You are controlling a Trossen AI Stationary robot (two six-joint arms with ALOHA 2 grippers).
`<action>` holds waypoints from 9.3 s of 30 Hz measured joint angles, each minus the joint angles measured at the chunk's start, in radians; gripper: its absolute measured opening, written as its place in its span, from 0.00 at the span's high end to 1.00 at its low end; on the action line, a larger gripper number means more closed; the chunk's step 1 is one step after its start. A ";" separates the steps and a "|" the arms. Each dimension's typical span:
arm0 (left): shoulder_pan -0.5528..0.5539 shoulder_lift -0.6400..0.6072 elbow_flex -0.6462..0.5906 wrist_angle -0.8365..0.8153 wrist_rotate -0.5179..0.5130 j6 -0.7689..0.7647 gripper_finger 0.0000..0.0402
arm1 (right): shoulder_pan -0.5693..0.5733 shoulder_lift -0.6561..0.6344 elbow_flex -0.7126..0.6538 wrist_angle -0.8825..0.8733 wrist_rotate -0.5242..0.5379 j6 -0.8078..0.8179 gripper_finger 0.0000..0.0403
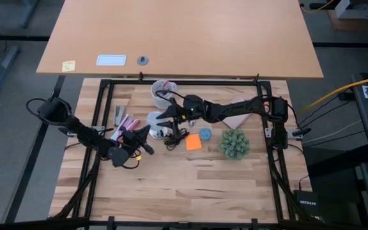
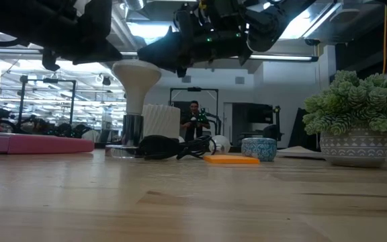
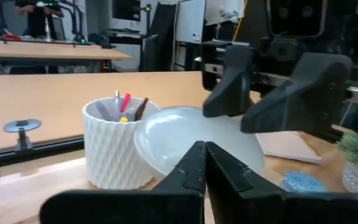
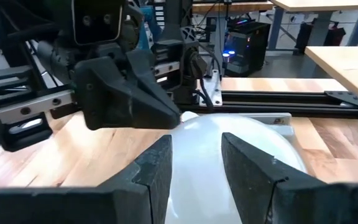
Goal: Screw lightbulb
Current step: Insert the lightbulb into the silver lamp
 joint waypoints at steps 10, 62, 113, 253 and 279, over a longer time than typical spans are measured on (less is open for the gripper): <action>0.026 0.000 0.000 -0.001 -0.065 0.058 1.00 | 0.006 0.000 0.000 0.003 0.006 0.004 0.65; -0.006 -0.031 0.000 -0.212 0.026 -0.184 1.00 | 0.004 0.000 0.000 0.000 0.049 0.033 0.65; 0.014 -0.047 0.000 -0.084 0.242 -0.090 1.00 | 0.005 0.000 -0.001 0.000 0.006 0.056 0.65; -0.095 -0.091 0.000 -0.052 0.053 0.077 1.00 | 0.037 0.003 -0.003 0.052 0.123 0.045 0.65; 0.022 -0.092 0.000 -0.235 0.179 -0.151 1.00 | 0.063 0.001 0.000 0.029 0.172 0.016 0.65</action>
